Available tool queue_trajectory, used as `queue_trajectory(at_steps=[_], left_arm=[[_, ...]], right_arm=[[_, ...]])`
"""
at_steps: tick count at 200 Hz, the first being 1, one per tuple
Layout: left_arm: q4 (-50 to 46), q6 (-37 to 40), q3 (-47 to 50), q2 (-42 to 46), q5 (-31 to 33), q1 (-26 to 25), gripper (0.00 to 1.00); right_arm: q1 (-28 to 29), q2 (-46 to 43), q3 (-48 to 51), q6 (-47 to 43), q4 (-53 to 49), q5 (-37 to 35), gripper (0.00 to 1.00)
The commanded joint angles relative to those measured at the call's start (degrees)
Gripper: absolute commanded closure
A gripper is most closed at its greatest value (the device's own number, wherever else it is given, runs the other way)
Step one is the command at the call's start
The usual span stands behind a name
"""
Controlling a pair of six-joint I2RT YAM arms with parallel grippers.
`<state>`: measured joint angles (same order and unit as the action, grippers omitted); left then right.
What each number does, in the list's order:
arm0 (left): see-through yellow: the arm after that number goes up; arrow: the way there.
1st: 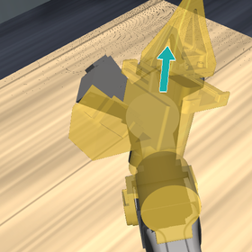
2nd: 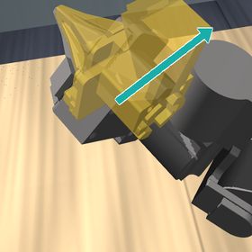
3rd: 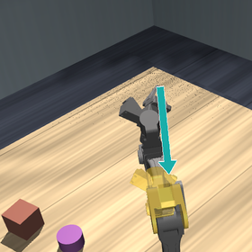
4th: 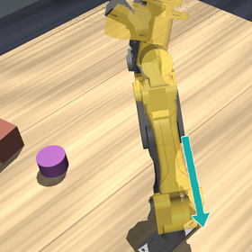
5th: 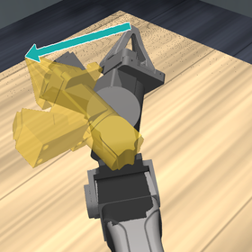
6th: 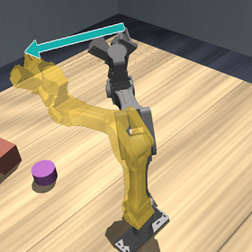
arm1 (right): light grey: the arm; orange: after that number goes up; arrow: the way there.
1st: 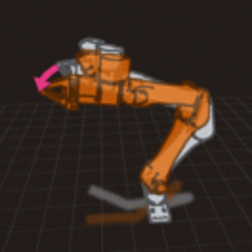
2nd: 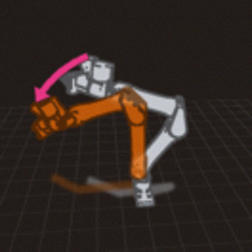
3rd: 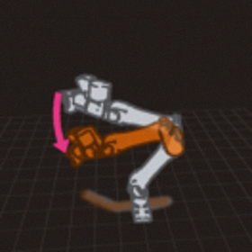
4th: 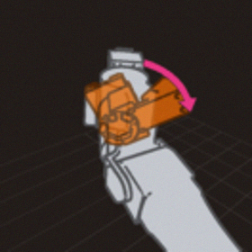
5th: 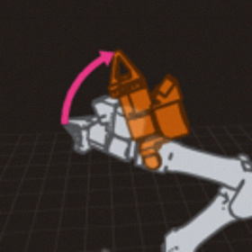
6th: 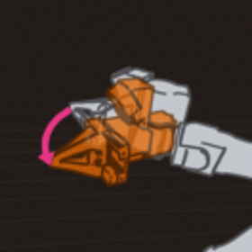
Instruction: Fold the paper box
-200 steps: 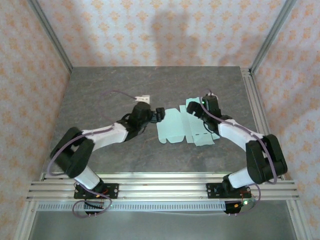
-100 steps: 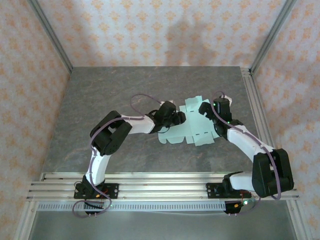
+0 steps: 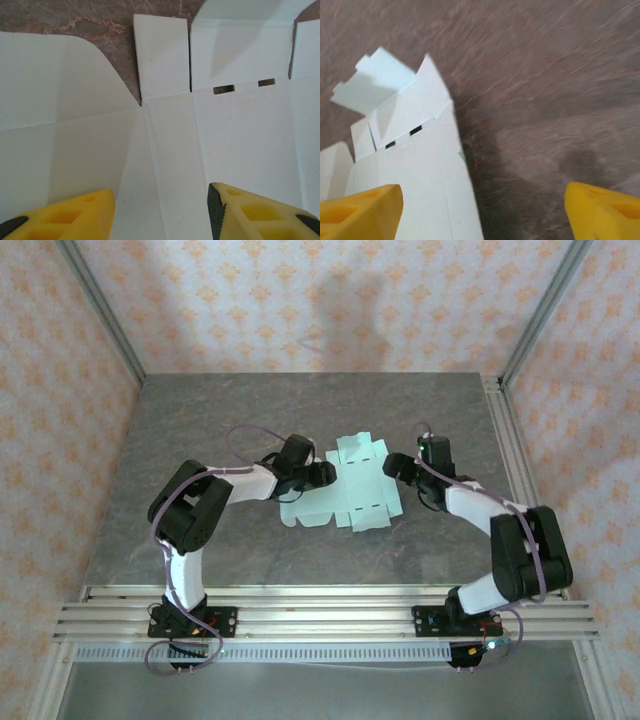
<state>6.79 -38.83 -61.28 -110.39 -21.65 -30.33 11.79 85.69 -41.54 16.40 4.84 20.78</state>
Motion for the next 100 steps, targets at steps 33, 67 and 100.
queue_trajectory(at_steps=[33, 67, 100], left_arm=[[-5.6, 1.9, 3.0, 0.5, -1.5, 0.4, 0.46], [-4.9, 0.7, 3.6, 0.4, -0.8, 0.4, 0.46], [-4.0, -0.6, 4.0, -0.1, -0.9, 0.6, 0.46]], right_arm=[[-0.3, 5.4, -1.9, -0.9, 3.9, 9.3, 0.44], [-0.3, 5.3, 0.1, -1.3, 4.8, 8.3, 0.6], [-0.3, 4.6, 2.1, -0.7, 7.0, 9.1, 0.68]])
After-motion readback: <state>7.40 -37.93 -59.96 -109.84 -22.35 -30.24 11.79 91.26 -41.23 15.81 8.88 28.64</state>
